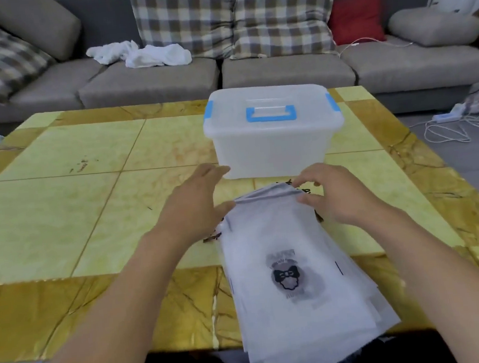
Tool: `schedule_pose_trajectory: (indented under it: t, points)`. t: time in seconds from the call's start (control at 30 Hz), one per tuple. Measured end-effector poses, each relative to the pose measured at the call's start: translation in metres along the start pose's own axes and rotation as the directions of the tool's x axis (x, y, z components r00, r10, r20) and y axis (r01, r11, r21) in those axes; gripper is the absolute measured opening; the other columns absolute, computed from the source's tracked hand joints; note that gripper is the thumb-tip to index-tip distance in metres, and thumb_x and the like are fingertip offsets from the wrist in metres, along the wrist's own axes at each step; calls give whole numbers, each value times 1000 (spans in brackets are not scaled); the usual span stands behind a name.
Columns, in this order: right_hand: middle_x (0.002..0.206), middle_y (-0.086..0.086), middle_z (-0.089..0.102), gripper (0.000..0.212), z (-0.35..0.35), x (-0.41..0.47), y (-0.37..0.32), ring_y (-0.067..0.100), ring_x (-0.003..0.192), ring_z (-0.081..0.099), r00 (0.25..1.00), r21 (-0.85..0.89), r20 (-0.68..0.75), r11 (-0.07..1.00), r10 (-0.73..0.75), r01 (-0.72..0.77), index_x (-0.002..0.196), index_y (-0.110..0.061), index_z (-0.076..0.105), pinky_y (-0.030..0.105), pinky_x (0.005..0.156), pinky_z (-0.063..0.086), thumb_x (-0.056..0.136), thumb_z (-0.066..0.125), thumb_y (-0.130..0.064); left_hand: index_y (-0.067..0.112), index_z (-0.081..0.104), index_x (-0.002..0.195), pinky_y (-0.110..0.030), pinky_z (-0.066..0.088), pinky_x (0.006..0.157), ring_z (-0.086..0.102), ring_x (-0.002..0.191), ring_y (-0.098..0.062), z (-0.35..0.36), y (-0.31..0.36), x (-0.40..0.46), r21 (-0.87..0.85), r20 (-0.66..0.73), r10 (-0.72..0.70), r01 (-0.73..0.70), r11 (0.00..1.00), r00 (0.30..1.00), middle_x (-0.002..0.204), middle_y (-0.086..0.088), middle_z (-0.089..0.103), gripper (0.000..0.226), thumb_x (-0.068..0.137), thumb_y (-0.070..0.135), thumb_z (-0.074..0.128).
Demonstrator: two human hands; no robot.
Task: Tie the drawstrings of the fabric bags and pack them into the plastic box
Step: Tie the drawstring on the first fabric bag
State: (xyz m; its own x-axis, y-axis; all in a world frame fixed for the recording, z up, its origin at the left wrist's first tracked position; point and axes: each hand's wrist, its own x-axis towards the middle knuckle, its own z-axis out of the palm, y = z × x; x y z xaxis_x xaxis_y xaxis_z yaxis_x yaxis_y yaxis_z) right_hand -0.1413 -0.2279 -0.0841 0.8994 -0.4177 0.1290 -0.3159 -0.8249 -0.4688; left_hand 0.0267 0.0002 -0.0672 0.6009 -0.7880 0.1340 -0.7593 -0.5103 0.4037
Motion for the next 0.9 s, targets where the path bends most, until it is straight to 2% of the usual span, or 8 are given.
schedule_pose_trajectory:
  t: [0.07,0.13,0.27,0.47,0.6,0.73,0.83,0.9]
  points:
    - [97,-13,64,11,1,3,8,5,84,54,1000,2,8,1000,-26,26,88,-30,70,32,80,46,85,77,-22,31,58,131,-33,51,88,60,96,-11,3,-17,12,-37,102,18,-14,999,995,131,12,54,44,90,40,70]
    - [95,-14,64,13,2,3,18,7,86,57,999,-4,18,999,-46,46,87,-30,69,35,80,50,84,78,-22,32,66,117,-33,52,83,59,92,-10,11,-30,13,-47,183,23,-15,999,983,114,10,60,29,89,39,71]
    - [98,-15,68,24,3,0,29,6,85,57,1000,103,24,995,-2,-1,105,-31,70,9,71,40,85,78,-20,33,68,104,-29,50,75,56,80,-4,17,-30,13,-76,147,21,-9,997,989,98,11,61,15,89,37,71]
    - [85,-6,68,9,10,13,19,8,79,62,999,132,-10,990,-45,46,83,-19,78,7,68,36,84,78,-10,31,75,91,-36,54,78,59,79,-8,28,-18,11,-87,121,56,-45,995,991,98,11,59,3,90,30,72]
    - [85,-9,69,6,4,10,10,7,79,62,999,177,34,984,-40,33,84,-18,72,17,67,40,90,71,-15,31,72,80,-34,54,74,61,78,-5,28,-10,10,-156,7,31,-30,987,999,90,13,64,10,90,26,73]
    - [91,-11,70,9,3,4,5,3,85,62,998,208,31,977,-60,52,92,-20,71,6,70,40,85,78,-21,31,64,77,-10,42,63,62,72,0,18,7,10,-440,-279,-97,-37,897,955,76,16,68,22,94,17,65]
    - [89,-9,70,7,6,3,8,4,86,62,999,262,-5,964,-40,40,92,-23,70,9,70,40,88,75,-19,27,62,82,-17,36,57,51,64,-9,12,17,9,-593,-314,-141,-78,801,939,72,2,64,19,98,18,59]
    - [102,-13,66,23,5,3,12,0,97,58,1000,279,13,960,-6,3,109,-30,66,9,76,40,89,74,-23,22,62,86,-20,35,56,48,65,-13,12,19,7,-640,-282,-139,-78,764,949,77,-12,63,16,100,17,57]
